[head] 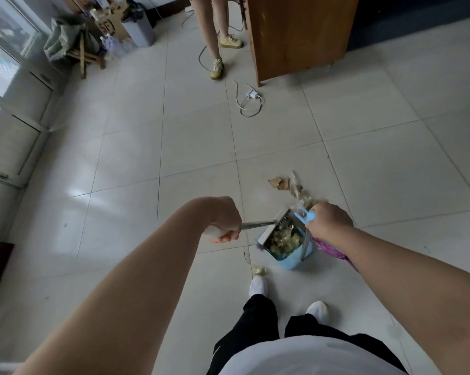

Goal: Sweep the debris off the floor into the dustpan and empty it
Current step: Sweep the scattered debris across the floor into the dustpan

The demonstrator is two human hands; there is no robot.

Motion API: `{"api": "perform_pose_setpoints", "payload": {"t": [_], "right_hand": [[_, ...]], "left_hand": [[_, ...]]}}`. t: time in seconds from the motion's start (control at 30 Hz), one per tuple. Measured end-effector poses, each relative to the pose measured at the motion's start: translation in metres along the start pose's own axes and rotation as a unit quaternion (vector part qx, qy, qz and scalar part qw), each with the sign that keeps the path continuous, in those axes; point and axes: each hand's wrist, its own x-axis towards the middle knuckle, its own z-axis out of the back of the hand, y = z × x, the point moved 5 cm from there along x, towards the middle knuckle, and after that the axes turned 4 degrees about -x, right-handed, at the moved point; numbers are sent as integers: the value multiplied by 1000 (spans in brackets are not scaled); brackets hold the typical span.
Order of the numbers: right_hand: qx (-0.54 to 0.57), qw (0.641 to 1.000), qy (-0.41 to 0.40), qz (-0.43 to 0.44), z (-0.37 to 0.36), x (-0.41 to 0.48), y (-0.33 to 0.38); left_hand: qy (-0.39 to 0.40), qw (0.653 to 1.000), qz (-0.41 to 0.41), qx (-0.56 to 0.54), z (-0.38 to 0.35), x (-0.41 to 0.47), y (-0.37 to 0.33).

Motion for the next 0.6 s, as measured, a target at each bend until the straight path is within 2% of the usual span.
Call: {"api": "perform_pose_setpoints", "payload": {"t": [0.27,0.6], "right_hand": [[8,1000,-1,9,-7,-35,-26],[-16,999,-35,-1,-26,-98,-36]], "left_hand": [[-31,995,32,-90,-3,-21,30],[-62,981,94,-159,-69,-24,97]]}}
